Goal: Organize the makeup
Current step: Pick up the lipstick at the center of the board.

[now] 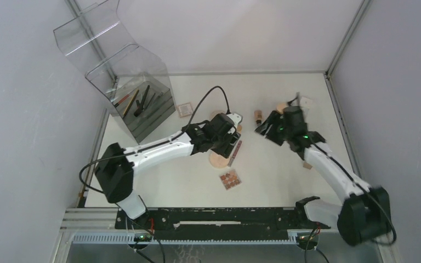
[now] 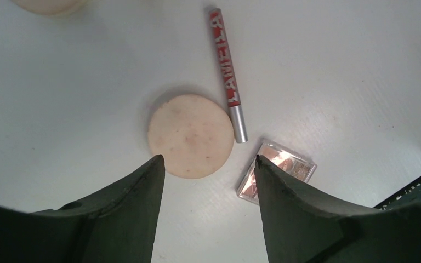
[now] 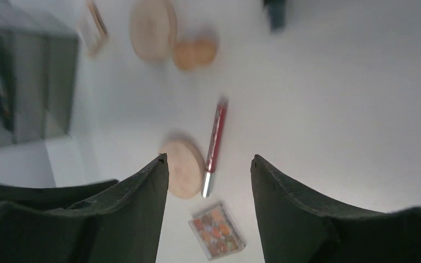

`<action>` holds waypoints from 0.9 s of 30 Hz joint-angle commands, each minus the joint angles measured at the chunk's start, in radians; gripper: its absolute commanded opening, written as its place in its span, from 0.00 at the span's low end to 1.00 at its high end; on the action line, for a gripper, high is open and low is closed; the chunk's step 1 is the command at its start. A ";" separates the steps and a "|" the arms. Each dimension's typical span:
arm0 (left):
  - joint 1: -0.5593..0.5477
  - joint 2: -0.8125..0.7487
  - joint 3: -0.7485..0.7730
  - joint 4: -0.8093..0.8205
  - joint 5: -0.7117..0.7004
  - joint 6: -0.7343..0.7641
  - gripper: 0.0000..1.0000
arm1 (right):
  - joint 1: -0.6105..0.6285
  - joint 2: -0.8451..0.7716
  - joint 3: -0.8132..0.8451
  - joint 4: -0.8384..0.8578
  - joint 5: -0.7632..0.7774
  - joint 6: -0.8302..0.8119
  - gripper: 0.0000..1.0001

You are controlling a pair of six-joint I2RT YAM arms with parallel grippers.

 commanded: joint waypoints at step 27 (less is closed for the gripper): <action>-0.047 0.397 0.292 0.053 -0.082 -0.011 0.00 | -0.378 -0.351 -0.055 -0.147 -0.026 -0.113 0.63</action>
